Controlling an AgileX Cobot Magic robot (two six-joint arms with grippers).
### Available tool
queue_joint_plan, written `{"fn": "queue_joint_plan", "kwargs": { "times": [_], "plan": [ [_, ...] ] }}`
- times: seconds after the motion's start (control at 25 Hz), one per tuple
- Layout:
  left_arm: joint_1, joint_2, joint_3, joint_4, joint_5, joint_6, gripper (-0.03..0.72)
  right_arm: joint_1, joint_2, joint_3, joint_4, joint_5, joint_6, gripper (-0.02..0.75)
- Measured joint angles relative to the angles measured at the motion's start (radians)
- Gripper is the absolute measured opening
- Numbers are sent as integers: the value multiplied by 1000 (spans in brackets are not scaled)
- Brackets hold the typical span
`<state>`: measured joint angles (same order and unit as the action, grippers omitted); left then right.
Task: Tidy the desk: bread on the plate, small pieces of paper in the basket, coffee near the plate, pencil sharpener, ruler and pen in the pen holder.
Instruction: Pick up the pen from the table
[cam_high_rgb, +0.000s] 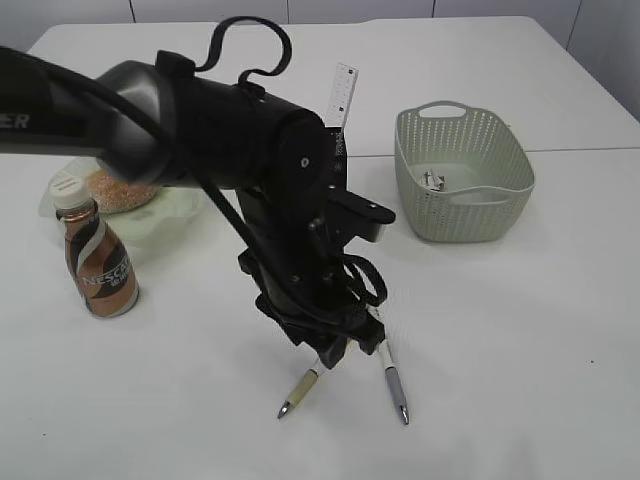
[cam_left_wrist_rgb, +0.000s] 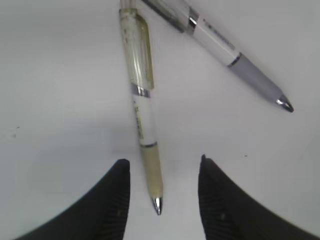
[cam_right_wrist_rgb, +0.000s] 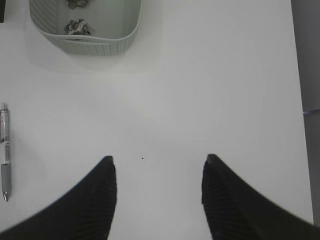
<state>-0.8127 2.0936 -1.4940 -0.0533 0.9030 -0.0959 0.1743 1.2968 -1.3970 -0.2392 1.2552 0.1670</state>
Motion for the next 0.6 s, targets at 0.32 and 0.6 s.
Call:
{"fn": "queue_joint_plan", "kwargs": {
  "times": [0.32,0.6],
  "plan": [
    [0,64,-29,4,-47,2,328,0,0,0,0,0,0,405],
    [0,102,-78,15,-47,2,298,0,0,0,0,0,0,405]
  ]
}}
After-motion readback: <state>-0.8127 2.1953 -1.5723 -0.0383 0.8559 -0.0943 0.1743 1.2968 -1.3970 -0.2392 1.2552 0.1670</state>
